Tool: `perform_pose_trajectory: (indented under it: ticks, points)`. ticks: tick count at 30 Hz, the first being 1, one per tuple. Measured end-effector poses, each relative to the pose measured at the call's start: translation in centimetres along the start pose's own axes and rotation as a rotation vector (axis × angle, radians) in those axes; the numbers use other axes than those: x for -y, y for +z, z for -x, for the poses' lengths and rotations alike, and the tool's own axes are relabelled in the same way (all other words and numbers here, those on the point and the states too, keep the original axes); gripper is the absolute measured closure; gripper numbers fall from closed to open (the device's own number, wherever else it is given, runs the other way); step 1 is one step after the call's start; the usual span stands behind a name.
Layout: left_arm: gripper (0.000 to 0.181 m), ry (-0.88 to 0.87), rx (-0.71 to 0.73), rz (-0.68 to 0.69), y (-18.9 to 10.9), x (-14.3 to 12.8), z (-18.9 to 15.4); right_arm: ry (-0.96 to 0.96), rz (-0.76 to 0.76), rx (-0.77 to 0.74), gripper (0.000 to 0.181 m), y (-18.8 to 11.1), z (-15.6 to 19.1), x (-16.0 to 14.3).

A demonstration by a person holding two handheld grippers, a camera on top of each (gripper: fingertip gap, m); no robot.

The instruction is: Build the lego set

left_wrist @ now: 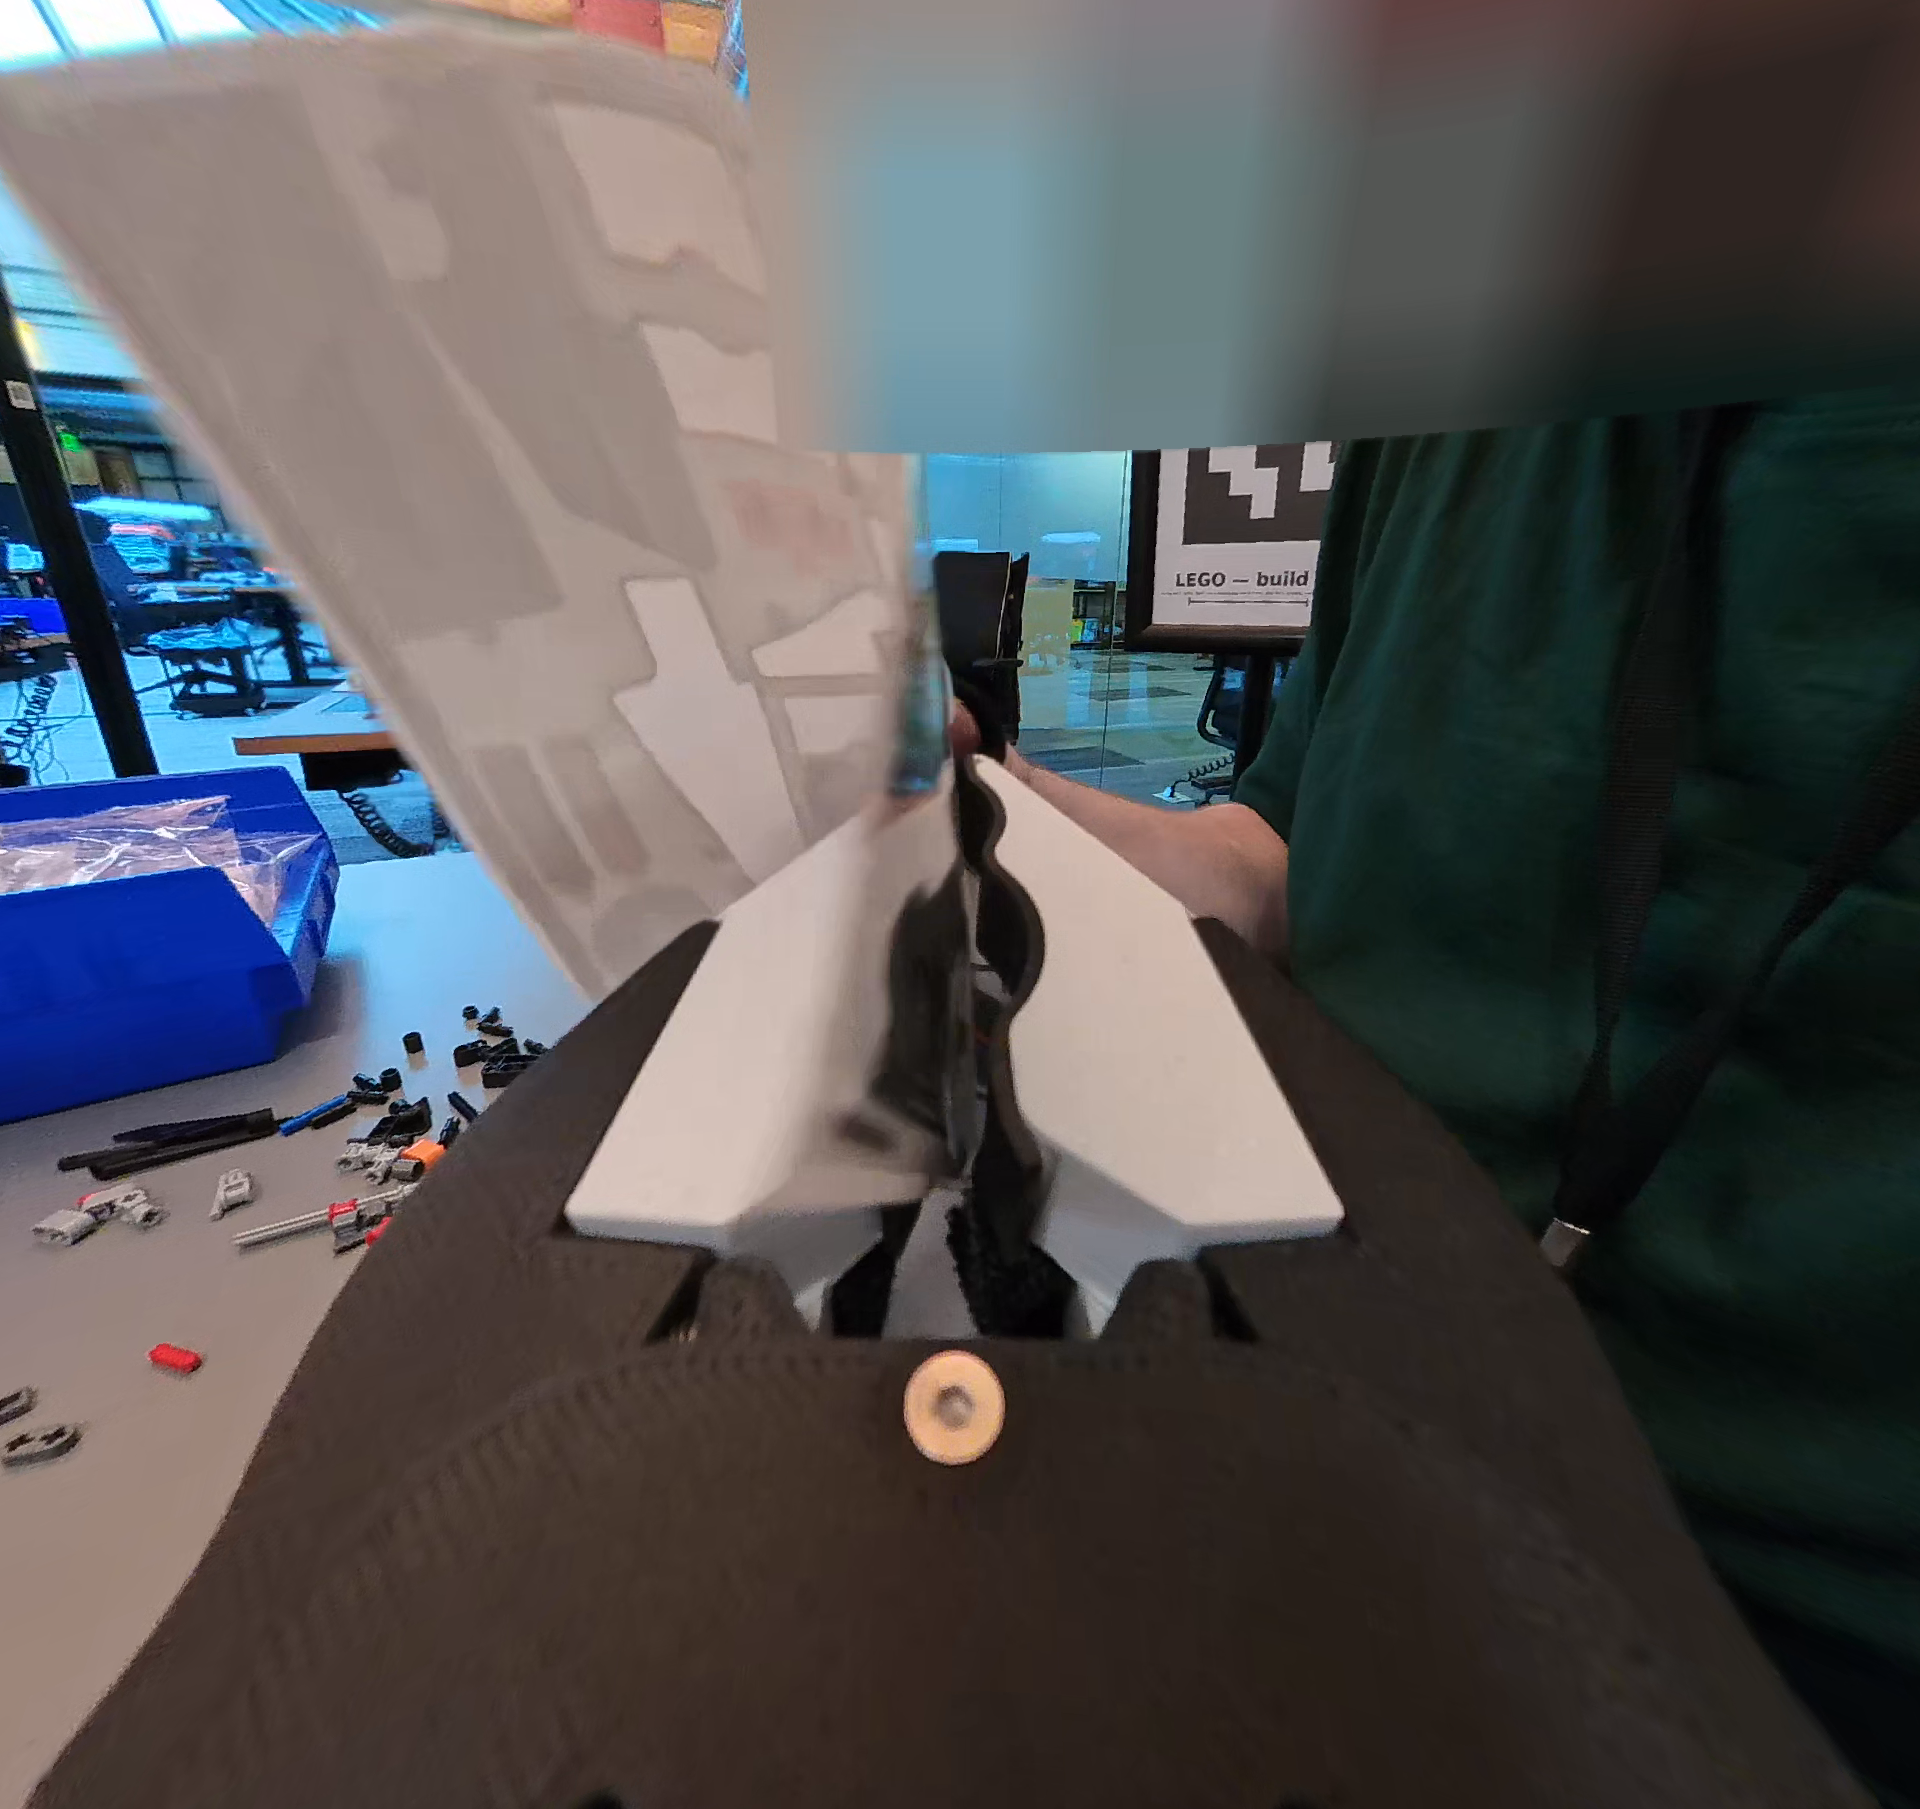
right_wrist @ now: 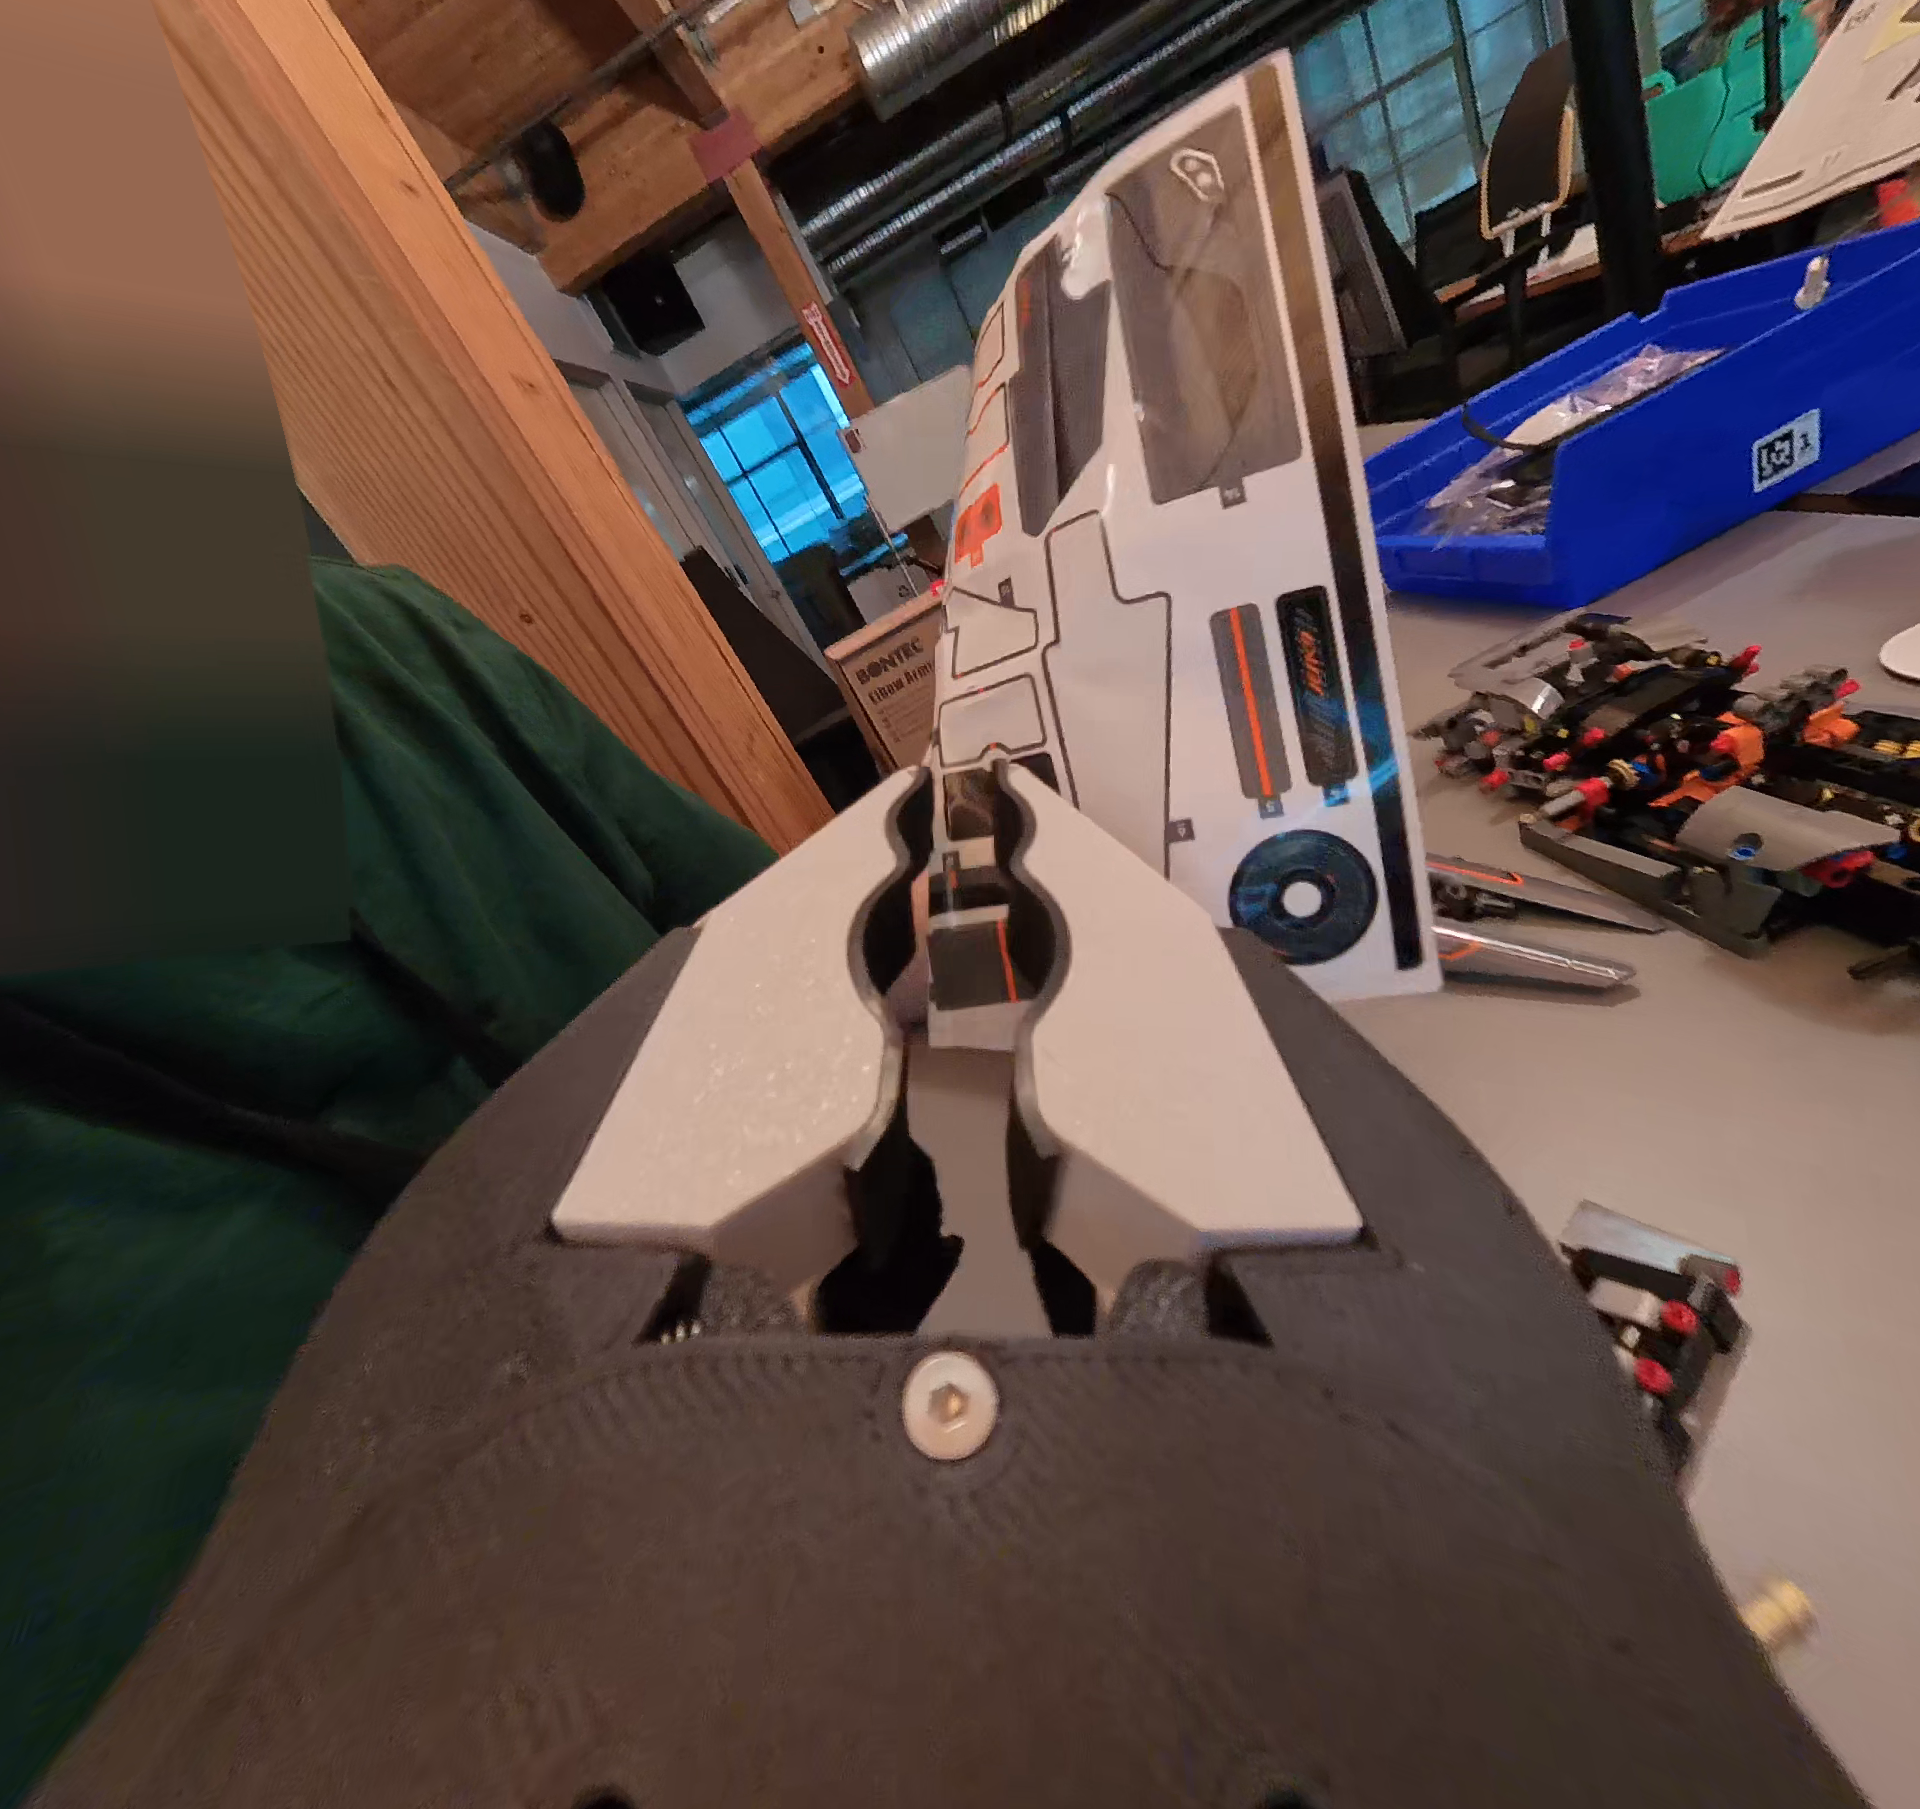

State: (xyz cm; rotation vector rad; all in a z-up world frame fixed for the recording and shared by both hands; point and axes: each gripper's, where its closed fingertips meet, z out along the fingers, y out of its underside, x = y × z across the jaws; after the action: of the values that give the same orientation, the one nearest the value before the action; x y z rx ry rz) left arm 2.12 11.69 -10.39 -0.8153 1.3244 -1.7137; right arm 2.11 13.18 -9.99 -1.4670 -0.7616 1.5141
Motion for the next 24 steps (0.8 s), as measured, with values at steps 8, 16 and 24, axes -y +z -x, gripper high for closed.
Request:
perform_pose_trajectory:
  ticks: [8,16,24]
  points:
    - [0.181,0.007,-0.013,0.033,0.3,-0.5,-0.3,-0.083,0.151,-0.049,0.181,0.1,0.5,-1.0]
    - [0.181,0.011,-0.055,0.054,0.3,-0.8,-0.9,-0.039,0.226,0.015,0.181,0.3,1.0,-1.6]
    - [0.181,0.024,-0.100,0.080,0.4,-1.1,-1.8,-0.046,0.253,0.054,0.181,0.5,1.5,-2.2]
